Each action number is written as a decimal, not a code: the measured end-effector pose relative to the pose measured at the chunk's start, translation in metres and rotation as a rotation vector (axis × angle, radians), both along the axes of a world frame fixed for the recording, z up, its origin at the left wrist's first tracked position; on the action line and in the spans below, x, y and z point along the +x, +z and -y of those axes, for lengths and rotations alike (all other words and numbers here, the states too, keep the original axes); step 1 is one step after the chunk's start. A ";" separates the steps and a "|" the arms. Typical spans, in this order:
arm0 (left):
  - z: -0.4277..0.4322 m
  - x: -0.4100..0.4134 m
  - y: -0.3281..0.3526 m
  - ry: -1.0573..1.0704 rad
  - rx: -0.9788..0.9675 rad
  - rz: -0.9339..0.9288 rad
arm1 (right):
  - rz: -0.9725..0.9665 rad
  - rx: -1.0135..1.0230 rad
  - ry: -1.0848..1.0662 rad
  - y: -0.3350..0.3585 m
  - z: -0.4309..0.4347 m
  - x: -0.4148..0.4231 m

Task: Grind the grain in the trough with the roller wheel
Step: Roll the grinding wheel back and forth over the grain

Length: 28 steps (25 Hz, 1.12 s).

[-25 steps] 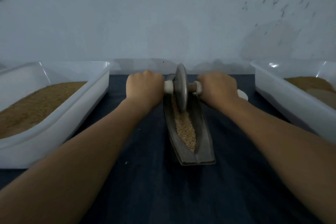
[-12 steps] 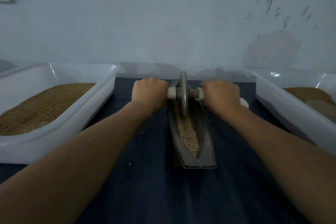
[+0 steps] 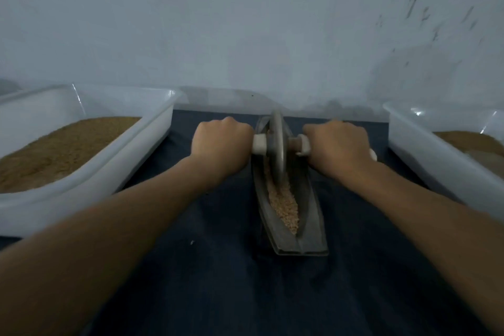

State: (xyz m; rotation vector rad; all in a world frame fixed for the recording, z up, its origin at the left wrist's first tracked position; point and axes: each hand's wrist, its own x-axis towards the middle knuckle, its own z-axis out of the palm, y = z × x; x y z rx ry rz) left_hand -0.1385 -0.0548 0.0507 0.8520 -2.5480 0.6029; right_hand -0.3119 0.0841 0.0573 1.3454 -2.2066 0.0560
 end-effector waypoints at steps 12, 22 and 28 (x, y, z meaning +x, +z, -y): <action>-0.002 0.017 -0.006 -0.130 -0.140 -0.029 | -0.193 -0.095 0.085 -0.018 -0.027 -0.003; -0.012 0.016 0.001 -0.127 -0.107 0.021 | -0.017 -0.049 0.052 -0.015 -0.033 0.005; 0.002 -0.001 -0.006 -0.039 -0.030 -0.047 | 0.002 -0.025 0.009 -0.005 -0.002 -0.001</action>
